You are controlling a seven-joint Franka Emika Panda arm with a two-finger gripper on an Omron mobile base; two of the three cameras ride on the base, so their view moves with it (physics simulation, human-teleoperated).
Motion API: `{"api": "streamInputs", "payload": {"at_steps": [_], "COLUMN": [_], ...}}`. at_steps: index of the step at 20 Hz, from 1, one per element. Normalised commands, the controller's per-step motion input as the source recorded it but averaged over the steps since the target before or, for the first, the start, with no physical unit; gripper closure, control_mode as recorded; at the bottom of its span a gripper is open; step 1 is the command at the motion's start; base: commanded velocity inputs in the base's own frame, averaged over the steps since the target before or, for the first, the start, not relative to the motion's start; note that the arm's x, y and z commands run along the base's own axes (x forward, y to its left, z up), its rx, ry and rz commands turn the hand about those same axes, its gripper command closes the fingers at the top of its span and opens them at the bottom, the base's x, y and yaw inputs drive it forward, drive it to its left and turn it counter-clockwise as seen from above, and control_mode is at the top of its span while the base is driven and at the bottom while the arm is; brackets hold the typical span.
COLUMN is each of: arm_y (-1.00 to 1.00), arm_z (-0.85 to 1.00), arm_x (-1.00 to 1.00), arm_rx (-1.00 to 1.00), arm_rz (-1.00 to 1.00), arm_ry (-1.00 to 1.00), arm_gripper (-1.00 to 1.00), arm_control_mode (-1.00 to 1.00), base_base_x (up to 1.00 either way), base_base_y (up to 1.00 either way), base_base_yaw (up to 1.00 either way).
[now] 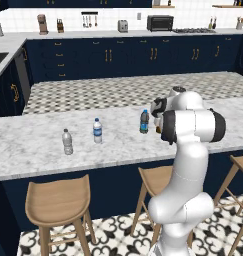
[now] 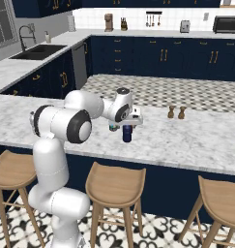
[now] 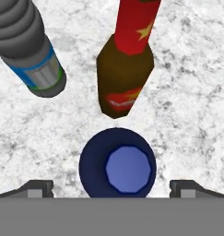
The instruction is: Move the plastic bottles in the middle to the plastics group, and the glass bottles in the middle to the glass group.
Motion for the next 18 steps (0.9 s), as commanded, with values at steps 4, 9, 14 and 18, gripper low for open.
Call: {"api": "streamInputs", "payload": {"at_steps": [4,9,14,18], "arm_y": [0.00,0.00,0.00,0.00], "arm_z": [-0.08,0.00,0.00,0.00], "arm_x": [0.08,0.13,0.03,0.01], "arm_rx": [0.00,0.00,0.00,0.00], "arm_rz": [0.02,0.01,0.00,0.00], "arm_ry": [0.00,-0.01,-0.01,-0.01], "arm_gripper": [-1.00,-1.00,-1.00,-1.00], "arm_control_mode": [-1.00,-1.00,-1.00,-1.00], "base_base_x": [0.00,0.00,0.00,0.00], "base_base_y": [0.00,0.00,0.00,0.00], "base_base_yaw": [0.00,0.00,0.00,0.00]}}
